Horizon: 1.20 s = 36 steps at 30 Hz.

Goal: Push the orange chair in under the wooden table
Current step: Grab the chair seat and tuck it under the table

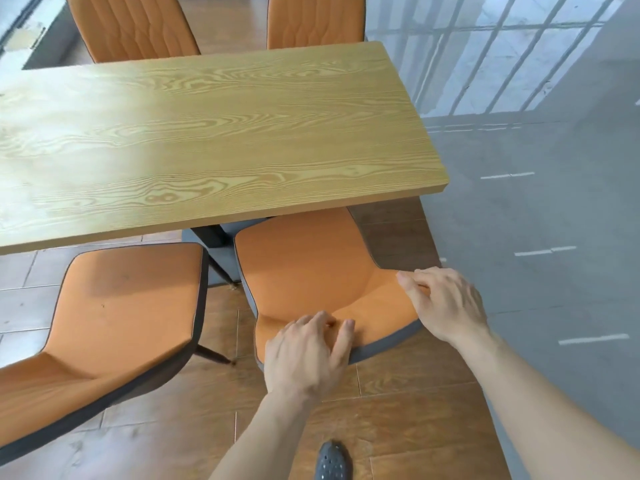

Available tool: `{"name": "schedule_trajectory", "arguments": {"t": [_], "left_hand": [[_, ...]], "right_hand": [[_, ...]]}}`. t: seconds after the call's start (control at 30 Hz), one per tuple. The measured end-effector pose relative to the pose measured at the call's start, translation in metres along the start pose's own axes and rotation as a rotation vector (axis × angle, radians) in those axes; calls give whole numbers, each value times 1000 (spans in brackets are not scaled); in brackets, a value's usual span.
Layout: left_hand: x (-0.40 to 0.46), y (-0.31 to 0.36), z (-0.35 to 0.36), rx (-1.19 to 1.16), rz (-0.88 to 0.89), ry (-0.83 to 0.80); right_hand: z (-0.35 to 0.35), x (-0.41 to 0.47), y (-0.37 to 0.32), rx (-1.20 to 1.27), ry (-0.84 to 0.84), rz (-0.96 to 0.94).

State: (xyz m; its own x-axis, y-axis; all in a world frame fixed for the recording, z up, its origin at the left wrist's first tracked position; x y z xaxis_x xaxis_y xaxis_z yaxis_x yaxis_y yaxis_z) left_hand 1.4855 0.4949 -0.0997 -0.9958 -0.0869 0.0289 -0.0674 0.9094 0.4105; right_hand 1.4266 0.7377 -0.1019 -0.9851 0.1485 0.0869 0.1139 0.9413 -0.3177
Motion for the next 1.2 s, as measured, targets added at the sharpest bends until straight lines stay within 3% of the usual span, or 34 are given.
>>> {"name": "schedule_trajectory", "arguments": {"t": [0.4, 1.2], "left_hand": [[-1, -13, -1, -111, 86, -37], [-39, -130, -60, -122, 241, -4]], "right_hand": [[1, -22, -11, -58, 64, 53], [27, -152, -106, -130, 166, 192]]}}
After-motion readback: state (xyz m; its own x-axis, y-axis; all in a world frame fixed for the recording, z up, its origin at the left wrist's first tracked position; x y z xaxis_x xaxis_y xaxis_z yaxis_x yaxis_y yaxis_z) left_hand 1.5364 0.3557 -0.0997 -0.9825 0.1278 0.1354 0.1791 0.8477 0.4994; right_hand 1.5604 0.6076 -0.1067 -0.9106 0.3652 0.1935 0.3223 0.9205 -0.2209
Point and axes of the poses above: each hand's wrist, its own x-axis towards the middle knuckle, its own z-axis out of the palm, y = z × x, the point moved 5 cm from there along x, towards the middle knuckle, and after that the axes turned 15 degrees about y, right-handed, at the moved point
